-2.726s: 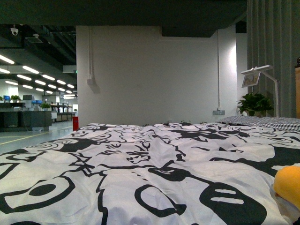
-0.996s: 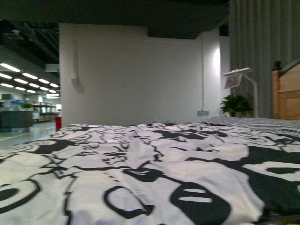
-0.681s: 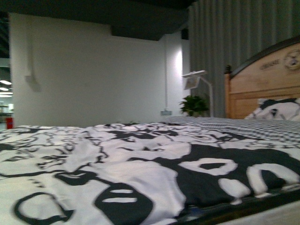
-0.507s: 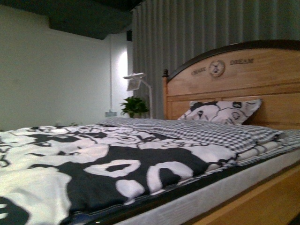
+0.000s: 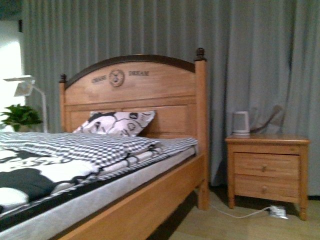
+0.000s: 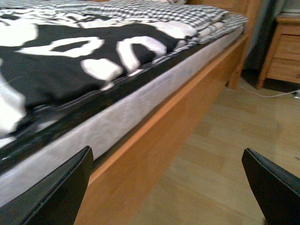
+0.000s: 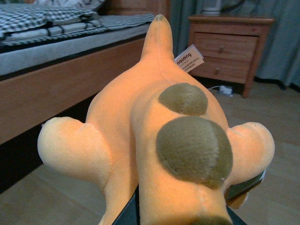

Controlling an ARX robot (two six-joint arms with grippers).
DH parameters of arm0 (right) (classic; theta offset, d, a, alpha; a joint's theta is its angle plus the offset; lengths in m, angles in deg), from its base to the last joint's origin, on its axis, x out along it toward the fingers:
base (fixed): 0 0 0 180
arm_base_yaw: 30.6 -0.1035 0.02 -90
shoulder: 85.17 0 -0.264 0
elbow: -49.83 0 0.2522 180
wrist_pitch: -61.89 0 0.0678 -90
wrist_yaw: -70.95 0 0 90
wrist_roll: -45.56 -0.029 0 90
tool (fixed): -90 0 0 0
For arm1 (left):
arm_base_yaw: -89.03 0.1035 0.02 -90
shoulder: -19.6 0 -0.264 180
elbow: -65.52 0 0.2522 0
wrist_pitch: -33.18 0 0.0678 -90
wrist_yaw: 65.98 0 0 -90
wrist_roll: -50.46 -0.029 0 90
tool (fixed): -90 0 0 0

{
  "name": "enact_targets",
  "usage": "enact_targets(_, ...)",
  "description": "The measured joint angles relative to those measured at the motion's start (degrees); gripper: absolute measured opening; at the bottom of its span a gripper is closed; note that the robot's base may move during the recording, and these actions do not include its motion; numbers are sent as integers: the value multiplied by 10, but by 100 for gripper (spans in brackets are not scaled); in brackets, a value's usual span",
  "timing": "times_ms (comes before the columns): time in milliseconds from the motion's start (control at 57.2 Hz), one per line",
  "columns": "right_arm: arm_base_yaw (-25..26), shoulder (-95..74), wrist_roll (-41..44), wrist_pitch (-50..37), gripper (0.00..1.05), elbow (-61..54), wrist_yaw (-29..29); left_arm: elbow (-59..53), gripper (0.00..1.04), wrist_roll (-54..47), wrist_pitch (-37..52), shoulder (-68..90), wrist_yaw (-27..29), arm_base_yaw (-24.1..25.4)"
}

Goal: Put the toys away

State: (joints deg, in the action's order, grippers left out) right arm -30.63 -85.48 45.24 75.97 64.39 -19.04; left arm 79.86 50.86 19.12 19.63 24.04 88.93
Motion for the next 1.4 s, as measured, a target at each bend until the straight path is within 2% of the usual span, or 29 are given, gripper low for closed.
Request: enact_targets(1398, 0, 0, 0, 0, 7, 0, -2, 0, 98, 0, 0, 0, 0, 0)
